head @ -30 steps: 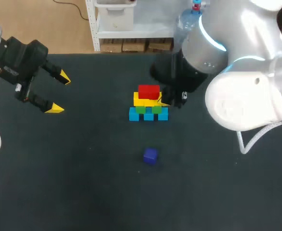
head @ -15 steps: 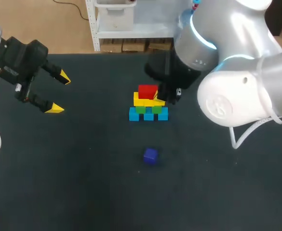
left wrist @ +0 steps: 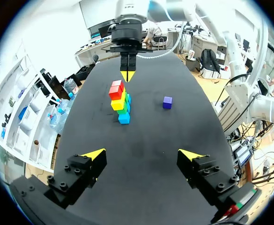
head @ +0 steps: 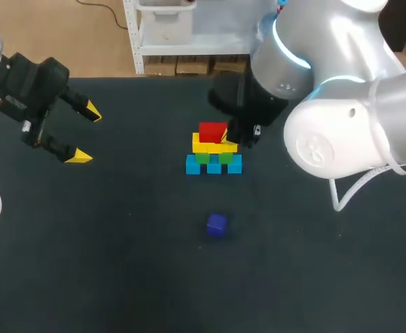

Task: Place the blue cubes, place green cubes on the blue cubes, place the yellow cubes on the green cubes, then place the red cubes on the yellow cubes, and place purple cube on the red cubes.

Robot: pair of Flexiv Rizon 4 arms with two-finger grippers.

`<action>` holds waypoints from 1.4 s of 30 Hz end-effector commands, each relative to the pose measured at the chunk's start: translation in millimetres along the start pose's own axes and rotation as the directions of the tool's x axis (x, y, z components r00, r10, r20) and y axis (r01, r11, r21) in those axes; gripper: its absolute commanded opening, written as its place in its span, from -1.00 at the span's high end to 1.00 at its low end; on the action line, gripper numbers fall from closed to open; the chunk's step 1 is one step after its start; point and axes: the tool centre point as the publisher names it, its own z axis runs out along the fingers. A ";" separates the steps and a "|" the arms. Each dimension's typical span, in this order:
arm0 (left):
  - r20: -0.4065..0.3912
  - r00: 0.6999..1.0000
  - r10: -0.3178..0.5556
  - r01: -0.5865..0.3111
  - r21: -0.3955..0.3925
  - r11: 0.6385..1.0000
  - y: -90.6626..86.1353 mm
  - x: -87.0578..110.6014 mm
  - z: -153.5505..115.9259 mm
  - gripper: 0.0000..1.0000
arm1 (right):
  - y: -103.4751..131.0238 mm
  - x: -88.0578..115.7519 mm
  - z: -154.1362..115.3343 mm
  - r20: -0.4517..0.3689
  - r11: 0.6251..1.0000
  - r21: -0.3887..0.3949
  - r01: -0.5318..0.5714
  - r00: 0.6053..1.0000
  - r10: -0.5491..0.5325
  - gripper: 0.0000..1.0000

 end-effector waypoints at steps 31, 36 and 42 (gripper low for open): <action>0.003 1.000 0.003 -0.003 -0.002 1.000 -0.5 1.2 0.1 -1.00 | -11.7 -0.7 6.5 -0.007 1.000 0.004 -0.009 1.000 0.009 1.00; 0.003 1.000 0.003 -0.003 -0.002 1.000 -0.5 1.2 0.1 -1.00 | -13.1 -0.8 7.9 -0.008 1.000 0.002 -0.011 1.000 0.011 1.00; 0.003 1.000 0.003 -0.003 -0.002 1.000 -0.5 1.2 0.1 -1.00 | -15.5 -1.4 9.4 -0.009 1.000 0.001 -0.012 1.000 0.012 1.00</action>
